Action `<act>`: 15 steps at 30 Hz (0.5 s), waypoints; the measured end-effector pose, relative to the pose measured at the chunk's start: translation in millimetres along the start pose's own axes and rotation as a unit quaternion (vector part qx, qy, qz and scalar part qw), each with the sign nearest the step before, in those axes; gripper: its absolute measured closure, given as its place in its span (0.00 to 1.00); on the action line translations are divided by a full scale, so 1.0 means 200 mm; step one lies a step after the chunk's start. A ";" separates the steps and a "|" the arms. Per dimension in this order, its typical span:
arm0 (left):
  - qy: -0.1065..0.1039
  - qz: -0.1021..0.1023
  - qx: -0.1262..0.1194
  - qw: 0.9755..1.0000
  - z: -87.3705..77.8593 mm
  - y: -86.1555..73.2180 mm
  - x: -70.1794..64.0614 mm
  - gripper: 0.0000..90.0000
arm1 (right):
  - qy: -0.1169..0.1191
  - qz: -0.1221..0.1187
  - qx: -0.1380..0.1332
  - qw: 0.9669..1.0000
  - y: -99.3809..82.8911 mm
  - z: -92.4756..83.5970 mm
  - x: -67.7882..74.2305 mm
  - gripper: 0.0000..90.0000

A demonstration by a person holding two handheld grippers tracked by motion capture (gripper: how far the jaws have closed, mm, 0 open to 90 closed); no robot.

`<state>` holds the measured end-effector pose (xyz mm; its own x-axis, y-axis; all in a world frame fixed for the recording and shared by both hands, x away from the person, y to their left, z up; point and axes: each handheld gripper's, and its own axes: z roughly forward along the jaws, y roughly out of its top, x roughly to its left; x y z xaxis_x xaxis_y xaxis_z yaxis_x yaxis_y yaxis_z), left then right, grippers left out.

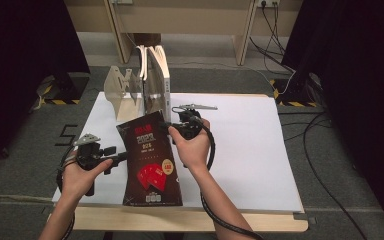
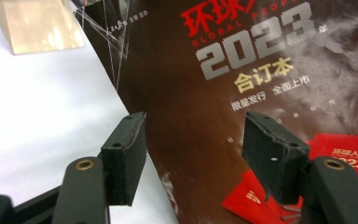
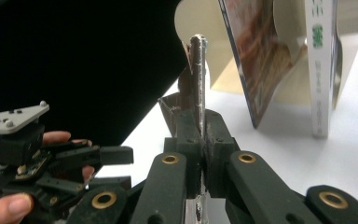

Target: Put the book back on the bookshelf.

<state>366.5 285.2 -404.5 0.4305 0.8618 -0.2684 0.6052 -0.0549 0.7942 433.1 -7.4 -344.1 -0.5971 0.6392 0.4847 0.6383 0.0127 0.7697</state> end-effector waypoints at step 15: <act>-0.021 0.010 -0.040 0.999 -0.04 0.11 -0.09 0.44 | 0.000 -0.025 -0.038 0.999 0.08 0.10 0.10 0.97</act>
<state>366.3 272.8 -378.0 0.4706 0.8387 -0.2741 0.5417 -0.0294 0.8400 440.9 20.6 -329.0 -0.6276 0.6384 0.4456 0.5692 -0.0143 0.8221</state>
